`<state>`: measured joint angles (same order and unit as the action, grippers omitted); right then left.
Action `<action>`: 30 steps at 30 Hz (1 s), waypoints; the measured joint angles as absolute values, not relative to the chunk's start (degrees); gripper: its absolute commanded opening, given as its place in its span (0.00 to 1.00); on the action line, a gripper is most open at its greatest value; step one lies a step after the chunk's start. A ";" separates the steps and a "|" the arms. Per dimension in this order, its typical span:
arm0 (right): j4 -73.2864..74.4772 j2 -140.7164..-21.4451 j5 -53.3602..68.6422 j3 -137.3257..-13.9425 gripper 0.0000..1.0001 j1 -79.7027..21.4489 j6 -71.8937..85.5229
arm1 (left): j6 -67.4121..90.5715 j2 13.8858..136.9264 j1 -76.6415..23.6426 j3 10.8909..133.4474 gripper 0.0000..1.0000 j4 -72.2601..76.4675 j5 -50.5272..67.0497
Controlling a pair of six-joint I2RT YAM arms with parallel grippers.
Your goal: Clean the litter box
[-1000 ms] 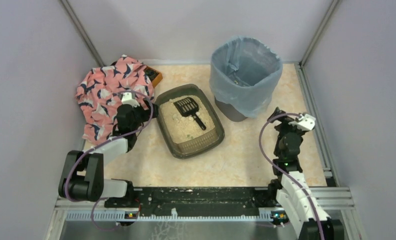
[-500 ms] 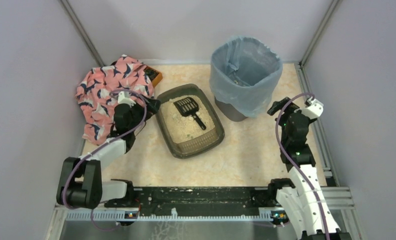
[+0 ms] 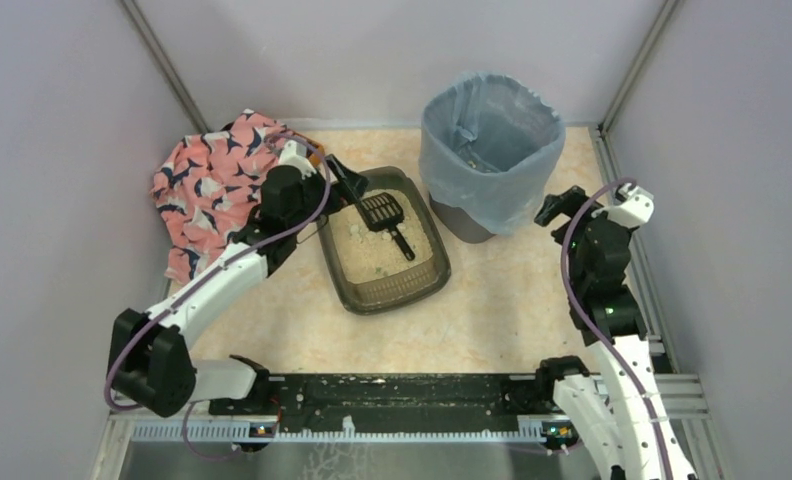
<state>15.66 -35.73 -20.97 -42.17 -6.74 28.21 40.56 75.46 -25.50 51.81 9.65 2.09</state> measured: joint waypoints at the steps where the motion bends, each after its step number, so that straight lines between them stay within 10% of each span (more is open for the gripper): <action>1: 15.70 -36.21 -20.43 -42.54 0.89 -7.07 27.99 | 39.86 74.43 -25.56 52.60 0.99 8.54 0.30; 30: 22.57 -45.56 -10.39 -56.40 0.76 -12.27 21.61 | 62.96 109.34 -45.60 79.57 0.85 -28.29 -27.16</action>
<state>22.57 -45.56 -10.39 -56.40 -12.27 21.61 62.96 109.34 -45.60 79.57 -28.29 -27.16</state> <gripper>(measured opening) 0.774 0.870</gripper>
